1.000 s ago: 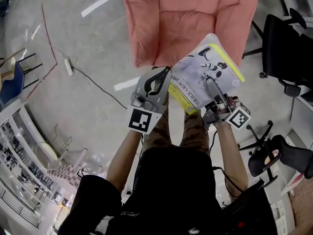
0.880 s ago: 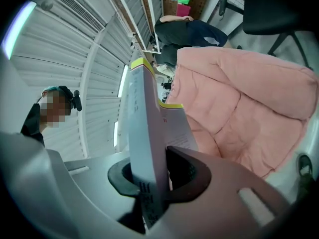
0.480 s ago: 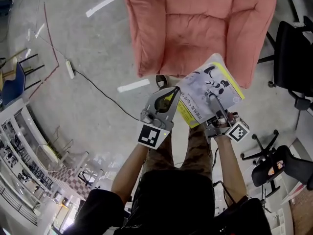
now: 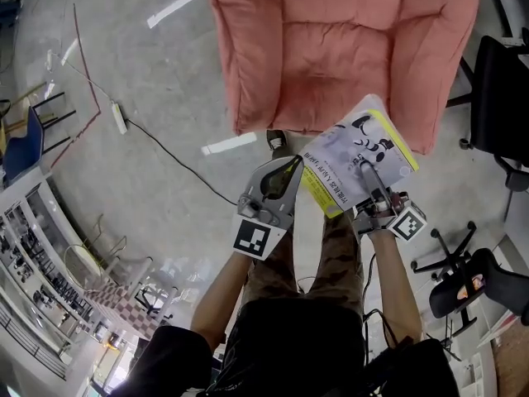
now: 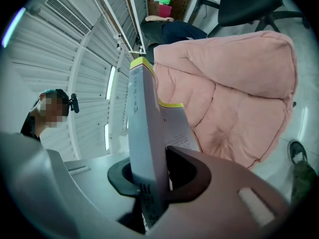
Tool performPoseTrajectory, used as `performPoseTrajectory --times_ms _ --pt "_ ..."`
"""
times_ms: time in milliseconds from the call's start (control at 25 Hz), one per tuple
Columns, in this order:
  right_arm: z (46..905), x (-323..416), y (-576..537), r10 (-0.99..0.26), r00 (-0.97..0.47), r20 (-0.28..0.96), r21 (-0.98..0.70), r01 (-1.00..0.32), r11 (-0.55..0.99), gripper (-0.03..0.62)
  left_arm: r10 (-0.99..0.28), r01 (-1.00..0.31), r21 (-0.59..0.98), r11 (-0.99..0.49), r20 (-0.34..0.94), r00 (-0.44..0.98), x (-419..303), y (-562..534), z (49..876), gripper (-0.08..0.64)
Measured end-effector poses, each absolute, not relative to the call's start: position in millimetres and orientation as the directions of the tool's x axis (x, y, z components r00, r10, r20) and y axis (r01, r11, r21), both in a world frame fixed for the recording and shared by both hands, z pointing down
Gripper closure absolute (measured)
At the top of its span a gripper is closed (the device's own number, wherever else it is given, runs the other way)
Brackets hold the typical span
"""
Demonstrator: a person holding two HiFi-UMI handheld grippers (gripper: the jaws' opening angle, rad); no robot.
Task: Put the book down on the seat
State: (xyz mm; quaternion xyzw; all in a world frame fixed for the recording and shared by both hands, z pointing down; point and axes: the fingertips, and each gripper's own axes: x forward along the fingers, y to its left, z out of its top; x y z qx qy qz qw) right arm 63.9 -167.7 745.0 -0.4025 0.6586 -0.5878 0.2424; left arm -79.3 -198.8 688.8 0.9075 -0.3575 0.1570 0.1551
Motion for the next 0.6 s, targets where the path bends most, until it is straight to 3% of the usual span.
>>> performPoseTrajectory --times_ms 320,600 --pt "765.9 57.9 -209.0 -0.807 -0.574 0.137 -0.974 -0.226 -0.005 0.494 -0.593 -0.689 0.169 -0.705 0.391 0.703 -93.7 -197.0 697.1 0.563" --pt "788.6 60.6 -281.2 -0.809 -0.584 0.072 -0.963 -0.252 0.096 0.494 -0.595 -0.703 0.173 -0.689 0.420 0.686 -106.6 -198.4 712.6 0.563"
